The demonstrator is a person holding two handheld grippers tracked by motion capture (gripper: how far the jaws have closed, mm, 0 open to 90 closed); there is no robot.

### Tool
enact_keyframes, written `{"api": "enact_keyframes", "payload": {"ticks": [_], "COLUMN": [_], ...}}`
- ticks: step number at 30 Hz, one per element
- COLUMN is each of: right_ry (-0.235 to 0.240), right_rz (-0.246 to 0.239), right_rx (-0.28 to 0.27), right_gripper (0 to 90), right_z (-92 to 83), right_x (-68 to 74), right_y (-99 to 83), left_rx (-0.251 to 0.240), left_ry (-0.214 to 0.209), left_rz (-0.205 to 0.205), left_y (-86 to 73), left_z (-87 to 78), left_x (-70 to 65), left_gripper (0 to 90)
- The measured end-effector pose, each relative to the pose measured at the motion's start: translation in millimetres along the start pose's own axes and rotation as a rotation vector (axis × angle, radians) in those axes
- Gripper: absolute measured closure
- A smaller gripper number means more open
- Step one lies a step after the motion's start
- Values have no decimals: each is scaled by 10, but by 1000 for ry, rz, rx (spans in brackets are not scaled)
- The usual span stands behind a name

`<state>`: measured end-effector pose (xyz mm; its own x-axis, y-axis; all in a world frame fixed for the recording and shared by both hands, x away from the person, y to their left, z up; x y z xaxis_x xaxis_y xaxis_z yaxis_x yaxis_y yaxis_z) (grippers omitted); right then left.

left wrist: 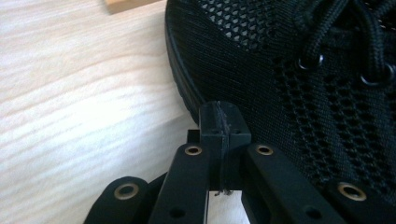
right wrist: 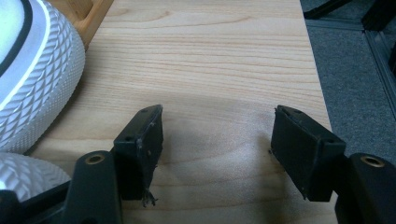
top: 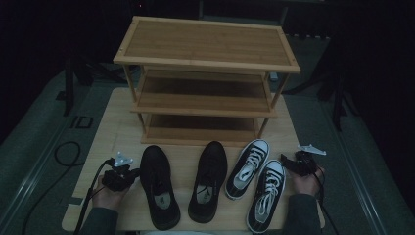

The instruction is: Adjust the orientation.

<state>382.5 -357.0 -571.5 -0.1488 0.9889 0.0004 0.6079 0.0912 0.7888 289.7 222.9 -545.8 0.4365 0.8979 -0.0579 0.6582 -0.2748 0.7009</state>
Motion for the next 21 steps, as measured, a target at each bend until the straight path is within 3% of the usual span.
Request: {"api": "enact_keyframes", "payload": {"ticks": [5,13,15,16,21], "right_ry": [0,0,0,0,0], "right_rz": [0,0,1,0,1], "right_rx": [0,-1,-1,-1,-1], "right_gripper": [340,340,340,340,340], "right_z": [0,1,1,0,1], "right_x": [0,0,0,0,0], "right_y": [0,0,0,0,0], "left_rx": [-3,14,14,21,8], "left_ry": [-19,-64,-64,-87,-132], "left_rz": [10,64,64,83,88], "left_y": [112,322,322,391,450], "left_z": [149,455,455,563,648], "left_x": [-30,-183,-183,-260,-348], "left_gripper": [899,899,899,899,900]}}
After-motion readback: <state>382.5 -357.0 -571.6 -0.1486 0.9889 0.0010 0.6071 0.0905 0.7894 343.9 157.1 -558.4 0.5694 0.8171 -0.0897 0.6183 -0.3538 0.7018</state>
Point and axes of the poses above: each handheld gripper's, and its own axes: z roughly forward along the jaws, y roughly out of its top, x roughly to its left, the point moved 2 cm from there along z, roughly forward along the jaws, and after that the axes turned 4 degrees about -x, right-handed, at the moved point
